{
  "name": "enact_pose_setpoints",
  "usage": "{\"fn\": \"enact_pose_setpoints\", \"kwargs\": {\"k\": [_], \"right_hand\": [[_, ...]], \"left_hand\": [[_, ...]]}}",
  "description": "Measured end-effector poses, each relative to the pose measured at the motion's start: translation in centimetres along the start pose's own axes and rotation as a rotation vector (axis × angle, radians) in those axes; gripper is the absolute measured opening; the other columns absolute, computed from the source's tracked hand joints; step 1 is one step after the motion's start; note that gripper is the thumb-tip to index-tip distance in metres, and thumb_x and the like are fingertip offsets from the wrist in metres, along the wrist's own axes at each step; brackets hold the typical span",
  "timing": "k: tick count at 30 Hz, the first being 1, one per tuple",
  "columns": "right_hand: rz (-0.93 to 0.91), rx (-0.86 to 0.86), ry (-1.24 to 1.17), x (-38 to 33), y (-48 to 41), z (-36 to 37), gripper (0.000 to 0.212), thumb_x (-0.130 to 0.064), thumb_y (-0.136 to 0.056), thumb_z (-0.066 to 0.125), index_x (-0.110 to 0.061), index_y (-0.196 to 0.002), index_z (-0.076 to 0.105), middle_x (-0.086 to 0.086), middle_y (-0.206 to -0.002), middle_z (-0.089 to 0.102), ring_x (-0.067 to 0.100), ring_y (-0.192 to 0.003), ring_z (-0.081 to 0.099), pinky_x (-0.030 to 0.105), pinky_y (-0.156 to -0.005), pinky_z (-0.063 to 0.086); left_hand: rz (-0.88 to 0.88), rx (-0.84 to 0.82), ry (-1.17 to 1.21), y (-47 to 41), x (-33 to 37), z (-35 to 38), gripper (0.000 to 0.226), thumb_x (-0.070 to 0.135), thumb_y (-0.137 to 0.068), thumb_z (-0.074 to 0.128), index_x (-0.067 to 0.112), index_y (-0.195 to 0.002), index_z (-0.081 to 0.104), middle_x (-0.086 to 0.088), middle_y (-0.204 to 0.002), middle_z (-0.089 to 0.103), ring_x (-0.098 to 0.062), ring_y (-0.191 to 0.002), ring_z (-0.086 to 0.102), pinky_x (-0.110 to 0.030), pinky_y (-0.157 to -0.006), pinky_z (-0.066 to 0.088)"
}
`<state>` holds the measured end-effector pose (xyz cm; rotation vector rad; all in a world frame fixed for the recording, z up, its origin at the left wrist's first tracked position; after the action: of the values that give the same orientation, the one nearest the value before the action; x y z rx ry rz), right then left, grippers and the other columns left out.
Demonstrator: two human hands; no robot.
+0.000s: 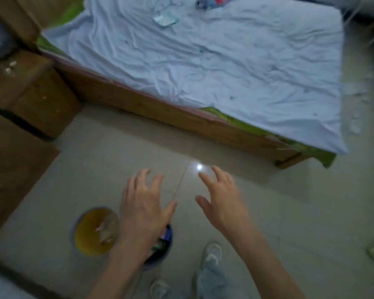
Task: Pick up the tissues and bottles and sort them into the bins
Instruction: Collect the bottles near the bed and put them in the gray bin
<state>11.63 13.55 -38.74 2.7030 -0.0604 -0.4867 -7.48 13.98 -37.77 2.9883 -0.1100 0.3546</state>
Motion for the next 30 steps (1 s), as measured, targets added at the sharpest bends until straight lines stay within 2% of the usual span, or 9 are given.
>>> {"fn": "enact_pose_setpoints", "kwargs": {"k": [2,6,11,13,18,24,30], "right_hand": [[0.1,0.085,-0.051,2.9,2.7,-5.6,0.07,-0.049,-0.101,0.059,-0.034,-0.163,0.029,0.007,-0.173,0.013,0.026,-0.158,0.011,0.037,-0.127,0.017],[0.243,0.262,-0.181,8.9,7.7,-14.8,0.074,-0.05,-0.098,0.063,-0.035,-0.163,0.03,0.009,-0.172,0.012,0.027,-0.158,0.01,0.04,-0.128,0.017],[0.342,0.436,-0.267,16.7,11.6,-24.9,0.072,-0.05,-0.097,0.065,-0.034,-0.161,0.036,0.01,-0.172,0.018,0.028,-0.158,0.015,0.041,-0.128,0.018],[0.4,0.513,-0.304,20.1,13.8,-28.2,0.068,-0.049,-0.098,0.065,-0.033,-0.159,0.039,0.009,-0.17,0.022,0.027,-0.156,0.018,0.039,-0.127,0.02],[0.517,0.597,-0.398,26.6,17.3,-32.0,0.067,-0.047,-0.097,0.065,-0.031,-0.158,0.041,0.008,-0.168,0.026,0.027,-0.154,0.022,0.039,-0.123,0.027],[0.643,0.665,-0.448,33.8,17.9,-35.9,0.066,-0.047,-0.098,0.063,-0.03,-0.158,0.041,0.009,-0.166,0.03,0.026,-0.152,0.025,0.04,-0.121,0.028],[0.776,0.73,-0.469,42.1,18.2,-40.7,0.065,-0.044,-0.1,0.063,-0.03,-0.159,0.039,0.011,-0.164,0.033,0.028,-0.151,0.03,0.041,-0.117,0.033]], "left_hand": [[0.068,0.053,0.052,-1.0,5.9,-4.5,0.081,0.061,-0.078,0.079,0.03,-0.148,0.052,-0.004,-0.151,0.044,-0.027,-0.136,0.042,-0.047,-0.11,0.047],[0.168,0.155,0.198,-2.3,16.8,-10.9,0.076,0.057,-0.073,0.085,0.026,-0.139,0.063,-0.007,-0.145,0.051,-0.028,-0.134,0.046,-0.046,-0.11,0.047],[0.251,0.187,0.385,-4.6,28.8,-14.5,0.071,0.053,-0.067,0.091,0.025,-0.13,0.072,-0.008,-0.135,0.058,-0.032,-0.126,0.054,-0.044,-0.109,0.046],[0.301,0.154,0.431,-5.2,33.7,-15.1,0.071,0.053,-0.068,0.091,0.025,-0.13,0.072,-0.01,-0.137,0.057,-0.033,-0.13,0.053,-0.045,-0.113,0.044],[0.456,0.088,0.459,-6.4,42.4,-15.4,0.07,0.057,-0.072,0.087,0.033,-0.135,0.066,-0.003,-0.147,0.049,-0.028,-0.139,0.042,-0.046,-0.115,0.042],[0.623,0.002,0.436,-9.9,51.1,-14.7,0.07,0.056,-0.077,0.084,0.038,-0.14,0.061,0.002,-0.153,0.042,-0.024,-0.144,0.036,-0.042,-0.112,0.04],[0.799,-0.037,0.414,-16.0,62.5,-14.5,0.066,0.046,-0.081,0.084,0.036,-0.142,0.06,0.0,-0.155,0.041,-0.026,-0.145,0.035,-0.046,-0.115,0.04]]}}
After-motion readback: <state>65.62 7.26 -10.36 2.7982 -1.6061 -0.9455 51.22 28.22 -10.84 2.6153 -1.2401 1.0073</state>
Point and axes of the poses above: each hand's wrist, its own y-axis away from the middle knuckle, its own z-axis out of the palm, x = y × z, the point moved 7 cm from there along -y, towards the middle knuckle
